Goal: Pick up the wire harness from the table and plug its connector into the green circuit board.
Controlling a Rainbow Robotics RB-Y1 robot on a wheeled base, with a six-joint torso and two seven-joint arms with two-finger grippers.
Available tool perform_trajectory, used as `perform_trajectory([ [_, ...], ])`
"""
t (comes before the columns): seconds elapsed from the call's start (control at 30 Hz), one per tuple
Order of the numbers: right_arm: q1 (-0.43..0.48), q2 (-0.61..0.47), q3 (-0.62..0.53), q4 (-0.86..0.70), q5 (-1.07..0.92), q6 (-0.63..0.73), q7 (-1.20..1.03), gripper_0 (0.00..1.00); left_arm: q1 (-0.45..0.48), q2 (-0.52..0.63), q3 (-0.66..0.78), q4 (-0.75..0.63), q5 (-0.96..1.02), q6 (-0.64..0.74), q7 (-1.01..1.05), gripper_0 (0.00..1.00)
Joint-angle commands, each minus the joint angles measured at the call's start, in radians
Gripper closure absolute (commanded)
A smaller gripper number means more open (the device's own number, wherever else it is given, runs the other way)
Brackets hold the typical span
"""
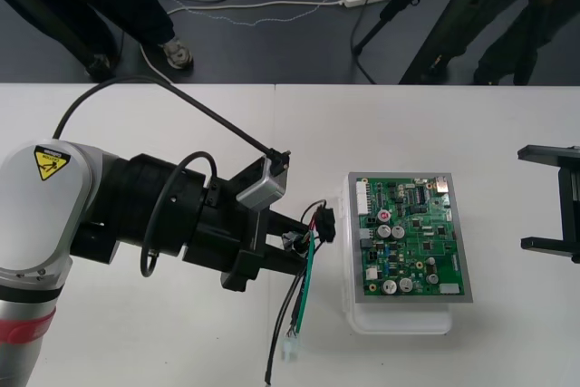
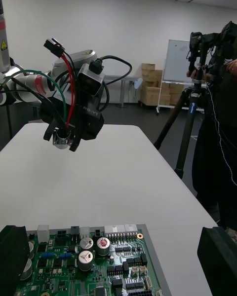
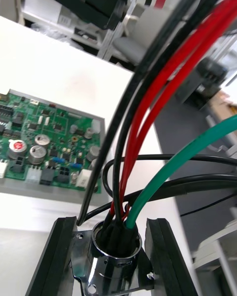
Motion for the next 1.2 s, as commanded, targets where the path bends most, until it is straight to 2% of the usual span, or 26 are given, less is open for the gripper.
perform_trajectory([
  [0.03,-0.023,0.004,-0.009,-0.027,0.002,-0.007,-0.007,0.00,0.045,0.045,-0.007,-0.118,-0.075,0.105,0.003,1.00],
  [0.57,-0.023,0.004,-0.009,-0.027,0.002,-0.007,-0.019,0.00,0.169,0.078,0.010,-0.294,-0.285,0.360,0.023,1.00],
  [0.73,-0.023,0.004,-0.009,-0.027,0.002,-0.007,-0.017,0.00,0.188,0.073,0.004,-0.343,-0.362,0.395,0.044,1.00],
  [0.97,-0.023,0.004,-0.009,-0.027,0.002,-0.007,-0.019,0.00,0.189,0.032,-0.029,-0.392,-0.475,0.409,0.187,1.00],
  [1.2,-0.023,0.003,-0.009,-0.027,0.002,-0.007,-0.024,0.00,0.188,-0.019,-0.062,-0.398,-0.561,0.407,0.256,1.00],
])
